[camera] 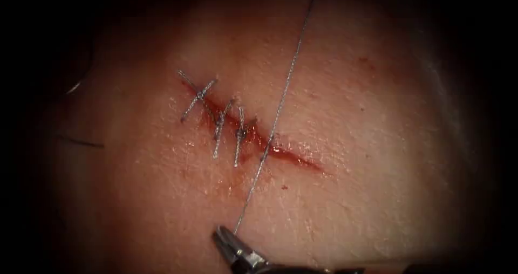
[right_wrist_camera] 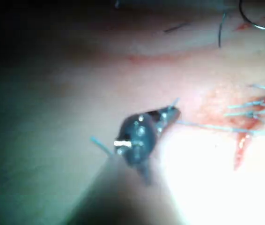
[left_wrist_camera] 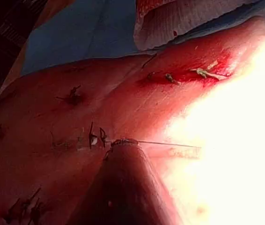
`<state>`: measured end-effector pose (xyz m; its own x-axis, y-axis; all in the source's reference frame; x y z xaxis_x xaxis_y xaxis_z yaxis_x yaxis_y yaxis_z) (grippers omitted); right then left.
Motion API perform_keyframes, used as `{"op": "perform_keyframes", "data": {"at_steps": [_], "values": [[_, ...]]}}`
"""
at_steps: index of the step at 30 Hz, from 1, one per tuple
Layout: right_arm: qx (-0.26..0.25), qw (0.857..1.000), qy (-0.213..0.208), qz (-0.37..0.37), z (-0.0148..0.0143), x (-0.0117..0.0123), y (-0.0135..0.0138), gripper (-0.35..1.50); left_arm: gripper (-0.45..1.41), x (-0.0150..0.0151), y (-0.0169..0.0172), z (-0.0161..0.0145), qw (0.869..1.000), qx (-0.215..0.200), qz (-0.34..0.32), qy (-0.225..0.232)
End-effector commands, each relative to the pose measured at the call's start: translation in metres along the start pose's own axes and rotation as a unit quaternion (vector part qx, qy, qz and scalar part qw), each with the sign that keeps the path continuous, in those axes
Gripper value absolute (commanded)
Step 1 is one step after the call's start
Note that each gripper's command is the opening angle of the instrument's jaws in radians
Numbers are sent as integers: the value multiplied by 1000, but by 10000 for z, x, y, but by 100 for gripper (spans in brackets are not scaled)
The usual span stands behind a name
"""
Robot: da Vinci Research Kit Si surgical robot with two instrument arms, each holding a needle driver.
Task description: Wound Closure
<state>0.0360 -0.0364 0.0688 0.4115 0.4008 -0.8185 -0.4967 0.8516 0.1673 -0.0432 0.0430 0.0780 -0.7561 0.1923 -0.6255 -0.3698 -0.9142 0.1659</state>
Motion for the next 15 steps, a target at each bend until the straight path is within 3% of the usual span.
{"op": "perform_keyframes", "data": {"at_steps": [1,7,8,11,13,15], "values": [[0,1000,1,2,0,-3,-10,-35,-45,4,-2,8,1000,0,0,4],[-6,1000,13,10,-7,11,2,-35,-45,1,19,-13,1000,-21,10,12],[-5,1000,14,12,-9,16,4,-21,-45,0,26,-22,999,-30,15,13],[-3,1000,13,15,-15,24,7,59,-45,0,42,-48,999,-41,25,22],[0,1000,13,17,-20,29,7,90,-45,1,52,-70,998,-51,27,22],[2,1000,15,18,-27,32,7,107,-45,3,59,-94,998,-60,26,24]]}}
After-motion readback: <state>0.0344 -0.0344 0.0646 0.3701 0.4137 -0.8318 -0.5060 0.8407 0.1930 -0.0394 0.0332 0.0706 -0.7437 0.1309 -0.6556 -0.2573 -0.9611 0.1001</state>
